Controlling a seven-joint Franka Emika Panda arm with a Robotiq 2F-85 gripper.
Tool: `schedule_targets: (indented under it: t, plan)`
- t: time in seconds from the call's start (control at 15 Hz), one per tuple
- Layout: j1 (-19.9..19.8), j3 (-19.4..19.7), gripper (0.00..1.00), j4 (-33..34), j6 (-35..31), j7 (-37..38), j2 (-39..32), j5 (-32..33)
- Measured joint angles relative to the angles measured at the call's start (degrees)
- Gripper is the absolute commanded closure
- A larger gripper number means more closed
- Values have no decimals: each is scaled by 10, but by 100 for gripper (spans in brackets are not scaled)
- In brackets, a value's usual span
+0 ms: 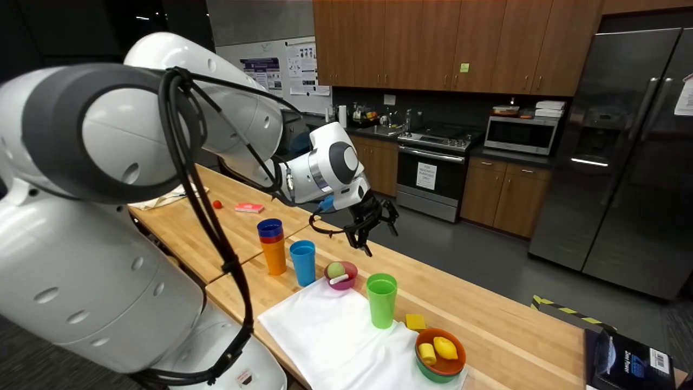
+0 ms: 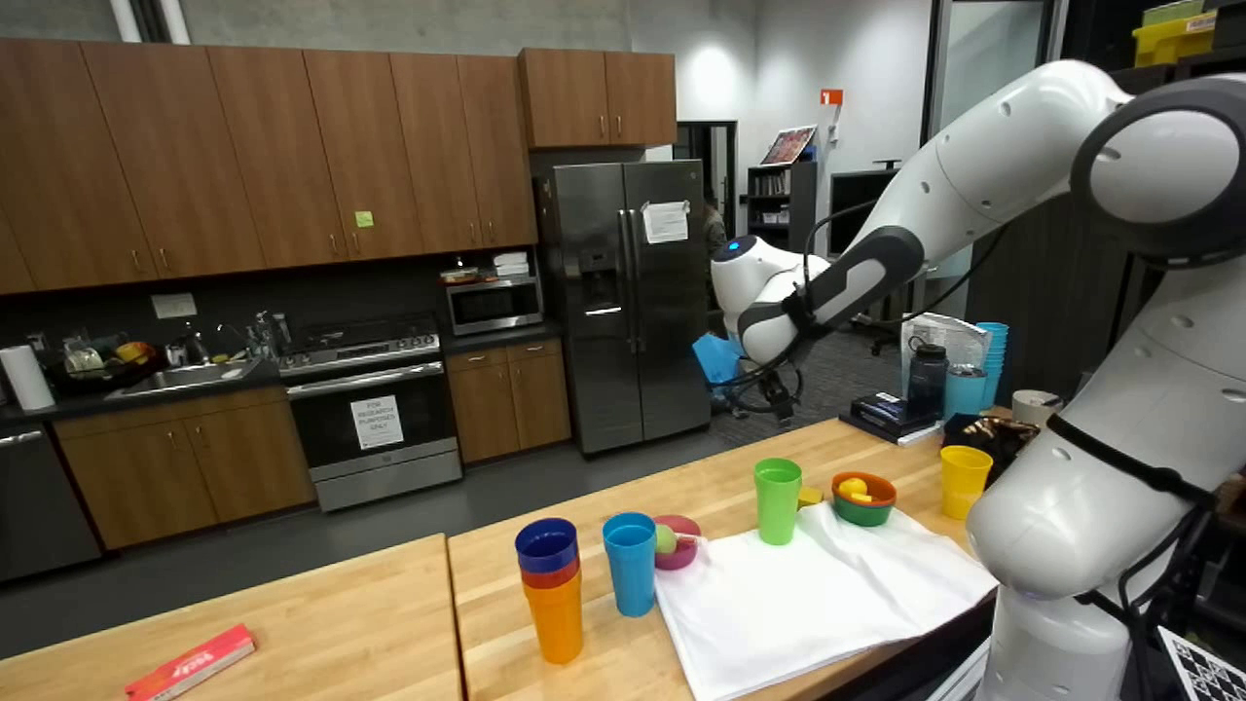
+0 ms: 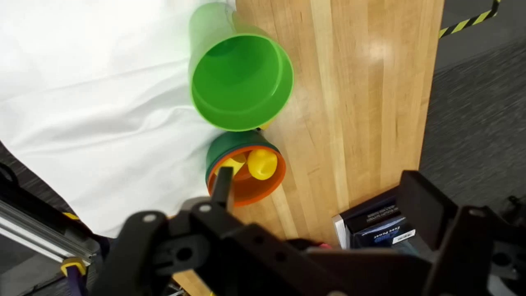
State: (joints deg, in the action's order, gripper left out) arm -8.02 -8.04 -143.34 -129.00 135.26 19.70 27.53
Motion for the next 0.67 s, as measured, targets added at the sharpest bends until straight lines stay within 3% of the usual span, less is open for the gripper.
schedule_targets:
  t: [0.67]
  plan:
    - [2, 0, 0, -1, 9, 22, -1, -14]
